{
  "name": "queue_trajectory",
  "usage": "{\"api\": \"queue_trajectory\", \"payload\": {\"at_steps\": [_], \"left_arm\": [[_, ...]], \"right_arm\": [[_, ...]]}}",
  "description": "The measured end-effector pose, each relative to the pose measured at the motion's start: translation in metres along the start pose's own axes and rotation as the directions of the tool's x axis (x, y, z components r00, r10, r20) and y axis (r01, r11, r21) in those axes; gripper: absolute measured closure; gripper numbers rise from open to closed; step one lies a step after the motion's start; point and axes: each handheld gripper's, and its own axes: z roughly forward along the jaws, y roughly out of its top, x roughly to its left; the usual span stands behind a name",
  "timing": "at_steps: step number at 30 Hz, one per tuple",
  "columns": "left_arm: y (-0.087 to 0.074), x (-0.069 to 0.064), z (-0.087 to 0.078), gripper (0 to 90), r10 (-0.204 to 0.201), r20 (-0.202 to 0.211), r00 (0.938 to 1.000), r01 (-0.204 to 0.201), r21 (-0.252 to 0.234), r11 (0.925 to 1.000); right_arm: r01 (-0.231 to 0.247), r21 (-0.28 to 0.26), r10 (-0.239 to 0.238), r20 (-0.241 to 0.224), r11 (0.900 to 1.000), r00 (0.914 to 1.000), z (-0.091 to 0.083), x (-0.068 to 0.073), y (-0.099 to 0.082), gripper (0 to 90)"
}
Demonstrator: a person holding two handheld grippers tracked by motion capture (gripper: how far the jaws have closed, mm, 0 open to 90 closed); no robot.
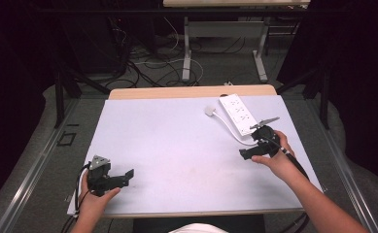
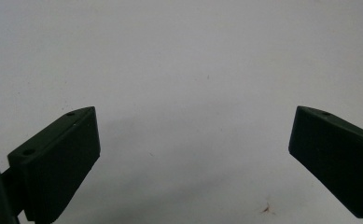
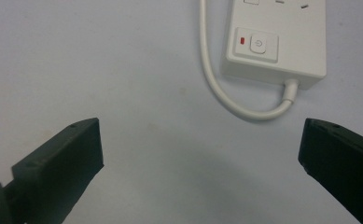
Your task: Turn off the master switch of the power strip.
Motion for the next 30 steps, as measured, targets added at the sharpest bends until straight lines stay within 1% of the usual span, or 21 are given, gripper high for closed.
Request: {"api": "queue_trajectory", "payload": {"at_steps": [2,3,4,6,10,11,12,13,14,15,17,22,24,25,26,30], "left_arm": [[0.000,0.000,0.000,2.1,0.000,0.000,1.0000,0.000,0.001,1.0000],[0.000,0.000,0.000,2.1,0.005,0.000,1.0000,-0.005,0.006,1.0000],[0.000,0.000,-0.001,2.2,0.006,0.001,1.0000,-0.006,0.010,0.9999],[0.000,-0.001,0.000,2.1,0.000,-0.001,1.0000,0.000,-0.003,1.0000],[0.000,0.000,-0.001,2.1,0.006,0.001,1.0000,-0.006,0.008,0.9999],[0.000,0.000,0.000,2.1,0.003,0.002,1.0000,-0.003,0.005,1.0000],[0.000,0.000,-0.001,2.1,0.002,0.001,1.0000,-0.002,0.007,1.0000],[0.000,-0.001,0.000,2.1,0.000,-0.002,1.0000,0.000,-0.005,1.0000],[0.000,0.000,-0.001,2.1,0.002,0.002,1.0000,-0.002,0.006,1.0000],[0.000,-0.001,0.000,2.1,-0.001,-0.002,1.0000,0.001,-0.005,1.0000],[0.000,-0.001,0.000,2.1,-0.001,-0.003,1.0000,0.001,-0.003,1.0000],[0.000,-0.001,0.000,2.1,-0.001,-0.003,1.0000,0.001,-0.005,1.0000],[0.000,-0.001,0.000,2.1,0.000,-0.003,1.0000,0.000,0.000,1.0000],[0.000,-0.001,0.000,2.1,0.000,-0.003,1.0000,0.000,0.000,1.0000],[0.000,-0.001,0.000,2.1,0.000,-0.003,1.0000,0.000,0.000,1.0000],[0.000,-0.001,0.000,2.1,0.001,-0.003,1.0000,-0.001,0.001,1.0000]], "right_arm": [[0.009,-0.005,-0.009,-0.006,0.9999,0.9999,-0.002,0.001,-0.006,0.0],[0.001,-0.011,-0.001,-0.005,0.9999,1.0000,-0.004,0.002,-0.009,0.0],[-0.002,-0.020,0.001,-0.015,0.9998,0.9999,-0.005,0.003,-0.012,0.0],[-0.009,-0.032,0.009,-0.015,0.9995,0.9999,-0.008,0.004,-0.018,0.0],[-0.018,-0.056,0.017,-0.017,0.9982,0.9997,-0.012,0.005,-0.030,0.0],[-0.030,-0.067,0.029,-0.020,0.9973,0.9994,-0.013,0.006,-0.033,0.0],[-0.031,-0.068,0.029,-0.023,0.9972,0.9993,-0.014,0.005,-0.036,0.0],[-0.030,-0.074,0.028,-0.017,0.9968,0.9994,-0.015,0.005,-0.039,0.0],[-0.035,-0.077,0.033,-0.016,0.9964,0.9993,-0.015,0.005,-0.042,0.0],[-0.036,-0.075,0.035,-0.013,0.9965,0.9993,-0.016,0.005,-0.044,0.0],[-0.039,-0.082,0.038,-0.011,0.9959,0.9992,-0.018,0.005,-0.050,0.0],[-0.064,-0.097,0.063,-0.014,0.9932,0.9979,-0.020,0.003,-0.063,0.0],[-0.067,-0.107,0.067,-0.009,0.9920,0.9977,-0.020,0.002,-0.068,0.0],[-0.083,-0.111,0.083,-0.004,0.9904,0.9966,-0.020,0.002,-0.070,0.0],[-0.080,-0.117,0.080,0.000,0.9899,0.9968,-0.020,0.001,-0.073,0.0],[-0.098,-0.122,0.099,0.004,0.9878,0.9951,-0.018,-0.002,-0.082,0.0]]}}
